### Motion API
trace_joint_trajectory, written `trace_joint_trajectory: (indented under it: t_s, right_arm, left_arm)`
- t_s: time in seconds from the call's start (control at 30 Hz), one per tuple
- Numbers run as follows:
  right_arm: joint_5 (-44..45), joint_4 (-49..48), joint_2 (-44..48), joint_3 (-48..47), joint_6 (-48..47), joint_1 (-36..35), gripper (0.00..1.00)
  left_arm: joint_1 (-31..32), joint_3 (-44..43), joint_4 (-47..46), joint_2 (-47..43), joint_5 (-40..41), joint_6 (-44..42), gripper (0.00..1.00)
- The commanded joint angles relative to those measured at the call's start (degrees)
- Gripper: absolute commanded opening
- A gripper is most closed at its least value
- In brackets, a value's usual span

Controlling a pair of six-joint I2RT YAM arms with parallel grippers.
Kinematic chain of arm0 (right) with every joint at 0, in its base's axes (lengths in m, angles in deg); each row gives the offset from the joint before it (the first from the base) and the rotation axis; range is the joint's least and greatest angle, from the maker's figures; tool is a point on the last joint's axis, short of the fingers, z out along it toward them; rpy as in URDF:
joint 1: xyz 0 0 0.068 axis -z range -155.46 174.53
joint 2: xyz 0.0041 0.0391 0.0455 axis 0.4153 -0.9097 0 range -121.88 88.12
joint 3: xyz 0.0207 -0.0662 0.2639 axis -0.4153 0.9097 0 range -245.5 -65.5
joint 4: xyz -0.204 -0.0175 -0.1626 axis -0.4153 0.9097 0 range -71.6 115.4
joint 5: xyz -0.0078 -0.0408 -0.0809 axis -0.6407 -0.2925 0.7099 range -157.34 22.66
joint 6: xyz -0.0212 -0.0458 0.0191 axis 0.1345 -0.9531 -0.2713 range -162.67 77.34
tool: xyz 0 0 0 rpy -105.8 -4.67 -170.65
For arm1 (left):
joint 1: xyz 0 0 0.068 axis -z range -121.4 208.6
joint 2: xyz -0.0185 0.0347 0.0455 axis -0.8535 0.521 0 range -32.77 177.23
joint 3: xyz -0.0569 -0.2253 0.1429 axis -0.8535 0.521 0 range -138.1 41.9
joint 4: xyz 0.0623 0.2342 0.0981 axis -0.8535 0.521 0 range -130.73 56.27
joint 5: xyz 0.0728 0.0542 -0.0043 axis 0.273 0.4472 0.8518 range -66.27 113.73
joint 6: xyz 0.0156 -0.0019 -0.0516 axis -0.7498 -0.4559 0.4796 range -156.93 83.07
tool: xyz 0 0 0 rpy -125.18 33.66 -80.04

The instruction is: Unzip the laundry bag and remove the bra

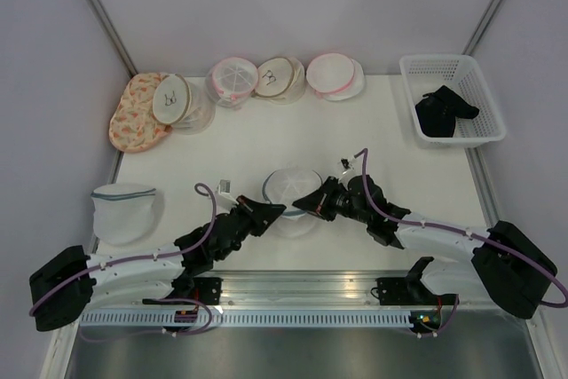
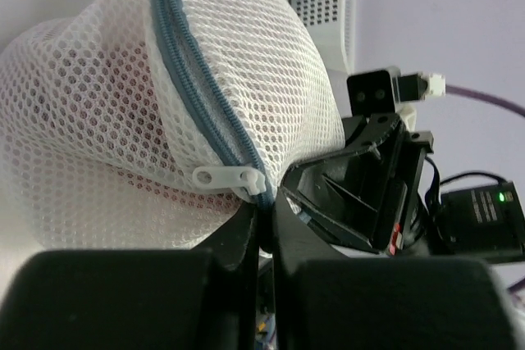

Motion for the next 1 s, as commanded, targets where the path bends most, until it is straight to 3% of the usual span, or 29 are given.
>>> trace_joint_trajectory:
  t_s: [0.0,0.03,0.07,0.1,0.17,0.23,0.37,0.5,0.77,0.97]
  right_arm:
    - [-0.8,8.6,3.8,-4.3,-9.7,1.9,0.01]
    - [-1.8,10.3,4.4,-4.6,-11.1,2.5,0.00]
    - [-2.5,12.2,5.0,-5.0,-12.9,3.4,0.00]
    - [-4.0,15.6,6.1,-5.5,-15.6,5.2,0.00]
    - [-6.7,17.7,6.9,-5.6,-18.8,7.0,0.01]
    - [-11.7,20.3,7.0,-6.1,-23.0,9.8,0.00]
    - [-20.8,21.1,5.0,-6.5,-27.5,12.7,0.00]
    - [-28.2,19.2,2.5,-6.9,-29.8,13.1,0.00]
    - [-25.8,35.7,-2.7,-12.6,-42.9,13.6,0.01]
    - [-27.3,36.8,-3.1,-11.5,-44.6,13.9,0.00]
  left_arm:
    - [1.4,0.6,3.5,-6.3,-4.9,-3.6,0.12]
    - [1.4,0.2,5.4,-7.8,-5.1,-4.2,0.22]
    - [1.4,0.0,7.1,-9.7,-5.3,-4.9,0.50]
    - [1.4,-0.4,8.9,-13.0,-5.7,-6.1,0.64]
    - [1.4,-0.3,11.9,-16.5,-6.3,-8.4,0.87]
    - [1.4,0.7,11.6,-21.4,-7.8,-9.6,0.96]
    - [1.4,2.9,10.3,-26.1,-11.1,-13.1,1.00]
    - [1.3,3.6,10.8,-23.1,-13.3,-13.0,1.00]
    - [-0.3,3.4,5.6,-6.5,-14.1,-15.5,1.00]
    - [-6.4,4.1,-2.1,2.8,-17.9,-17.2,1.00]
